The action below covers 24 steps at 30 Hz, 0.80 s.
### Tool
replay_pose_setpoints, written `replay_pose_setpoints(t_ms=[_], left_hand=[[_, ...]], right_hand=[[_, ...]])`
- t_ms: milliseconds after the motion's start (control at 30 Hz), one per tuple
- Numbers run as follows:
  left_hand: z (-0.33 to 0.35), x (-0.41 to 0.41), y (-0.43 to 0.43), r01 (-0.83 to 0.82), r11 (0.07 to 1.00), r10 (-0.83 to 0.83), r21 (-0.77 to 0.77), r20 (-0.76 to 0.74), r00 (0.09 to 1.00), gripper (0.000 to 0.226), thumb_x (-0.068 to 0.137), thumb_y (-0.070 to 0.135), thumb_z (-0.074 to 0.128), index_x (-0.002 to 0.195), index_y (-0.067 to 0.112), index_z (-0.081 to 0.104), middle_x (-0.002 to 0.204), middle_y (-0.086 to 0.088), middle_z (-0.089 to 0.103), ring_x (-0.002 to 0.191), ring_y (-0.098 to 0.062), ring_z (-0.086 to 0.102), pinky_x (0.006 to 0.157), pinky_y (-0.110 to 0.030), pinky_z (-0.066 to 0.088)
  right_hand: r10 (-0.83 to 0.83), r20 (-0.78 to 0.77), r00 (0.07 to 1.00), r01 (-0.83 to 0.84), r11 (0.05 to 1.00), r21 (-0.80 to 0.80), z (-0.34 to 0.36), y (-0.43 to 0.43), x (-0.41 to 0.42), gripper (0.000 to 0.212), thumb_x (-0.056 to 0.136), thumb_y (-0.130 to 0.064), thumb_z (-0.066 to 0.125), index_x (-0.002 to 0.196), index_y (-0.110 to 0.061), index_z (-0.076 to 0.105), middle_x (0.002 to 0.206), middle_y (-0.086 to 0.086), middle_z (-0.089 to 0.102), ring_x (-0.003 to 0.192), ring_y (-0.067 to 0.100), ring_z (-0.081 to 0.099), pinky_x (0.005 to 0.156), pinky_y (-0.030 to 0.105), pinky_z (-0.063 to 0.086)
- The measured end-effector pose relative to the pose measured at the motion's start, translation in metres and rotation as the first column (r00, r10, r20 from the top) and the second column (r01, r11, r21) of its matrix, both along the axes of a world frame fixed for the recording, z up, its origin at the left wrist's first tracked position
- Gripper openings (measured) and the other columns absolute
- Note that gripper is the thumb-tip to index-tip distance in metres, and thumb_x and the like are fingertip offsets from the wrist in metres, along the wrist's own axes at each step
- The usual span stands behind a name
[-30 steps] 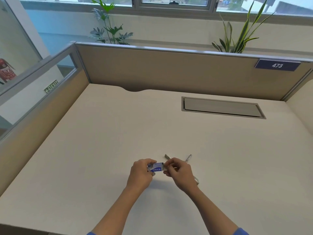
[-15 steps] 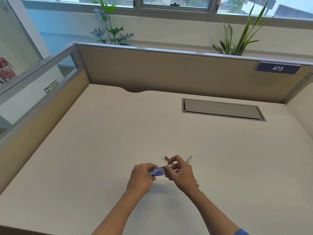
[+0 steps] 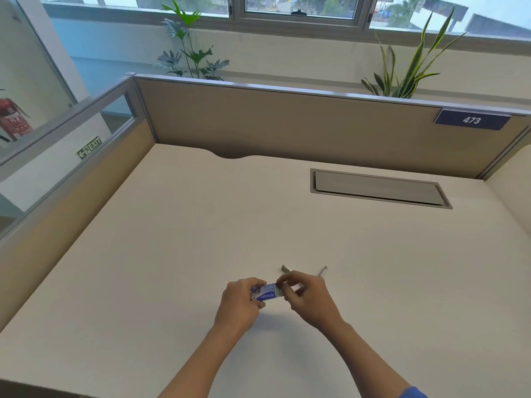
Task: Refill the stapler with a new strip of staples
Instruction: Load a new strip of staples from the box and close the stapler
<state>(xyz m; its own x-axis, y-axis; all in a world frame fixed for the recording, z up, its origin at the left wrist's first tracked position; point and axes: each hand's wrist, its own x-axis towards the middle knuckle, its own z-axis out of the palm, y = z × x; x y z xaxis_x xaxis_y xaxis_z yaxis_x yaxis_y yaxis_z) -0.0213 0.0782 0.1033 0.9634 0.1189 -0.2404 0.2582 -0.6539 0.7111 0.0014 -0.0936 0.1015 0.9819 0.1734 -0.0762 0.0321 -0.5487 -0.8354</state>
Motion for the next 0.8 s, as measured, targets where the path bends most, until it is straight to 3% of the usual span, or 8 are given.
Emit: replay_pose_setpoints(t_ms=[133, 200, 433, 567, 800], left_hand=[[0.0, -0.002, 0.002, 0.005, 1.0, -0.005, 0.022, 0.01, 1.0, 0.041, 0.075, 0.005, 0.078, 0.112, 0.022, 0.071, 0.106, 0.0, 0.073, 0.083, -0.01, 0.063, 0.073, -0.014, 0.048], [0.001, -0.004, 0.002, 0.014, 0.999, -0.015, 0.033, 0.012, 1.0, 0.042, 0.075, 0.006, 0.079, 0.113, 0.022, 0.07, 0.107, -0.001, 0.073, 0.083, -0.009, 0.062, 0.074, -0.015, 0.05], [0.004, -0.009, 0.002, 0.019, 0.999, -0.02, 0.035, 0.015, 1.0, 0.042, 0.074, 0.008, 0.08, 0.113, 0.022, 0.071, 0.108, -0.001, 0.073, 0.083, -0.009, 0.062, 0.076, -0.016, 0.052], [0.005, -0.011, 0.002, 0.026, 0.999, -0.026, 0.035, 0.01, 1.0, 0.041, 0.075, 0.006, 0.079, 0.112, 0.023, 0.071, 0.108, -0.001, 0.073, 0.086, -0.011, 0.065, 0.079, -0.017, 0.053], [0.006, -0.015, 0.002, 0.04, 0.997, -0.04, 0.066, 0.01, 0.999, 0.044, 0.076, 0.004, 0.076, 0.115, 0.022, 0.069, 0.109, -0.002, 0.073, 0.092, -0.015, 0.067, 0.081, -0.02, 0.053]], right_hand=[[-0.08, -0.088, 0.993, 0.091, 0.987, 0.129, 0.002, 0.006, -0.003, 0.008, 0.076, -0.016, 0.074, 0.081, -0.022, 0.077, 0.077, -0.002, 0.074, 0.061, 0.016, 0.072, 0.057, 0.034, 0.062], [-0.109, -0.163, 0.981, 0.138, 0.974, 0.18, 0.003, 0.008, -0.004, 0.006, 0.075, -0.016, 0.079, 0.078, -0.021, 0.076, 0.077, 0.003, 0.074, 0.061, 0.021, 0.073, 0.053, 0.031, 0.061], [-0.099, -0.395, 0.913, 0.253, 0.898, 0.36, 0.005, 0.006, -0.006, 0.013, 0.076, -0.004, 0.081, 0.083, -0.011, 0.073, 0.074, 0.01, 0.072, 0.062, 0.018, 0.073, 0.062, 0.026, 0.06], [-0.133, -0.425, 0.895, 0.295, 0.892, 0.342, 0.005, 0.007, -0.007, 0.019, 0.075, 0.0, 0.077, 0.091, -0.005, 0.067, 0.076, 0.016, 0.07, 0.06, 0.02, 0.07, 0.061, 0.028, 0.06], [-0.199, -0.326, 0.924, 0.277, 0.936, 0.215, 0.006, 0.014, -0.011, 0.019, 0.073, -0.002, 0.071, 0.089, -0.006, 0.064, 0.073, 0.013, 0.067, 0.054, 0.016, 0.065, 0.063, 0.038, 0.062]])
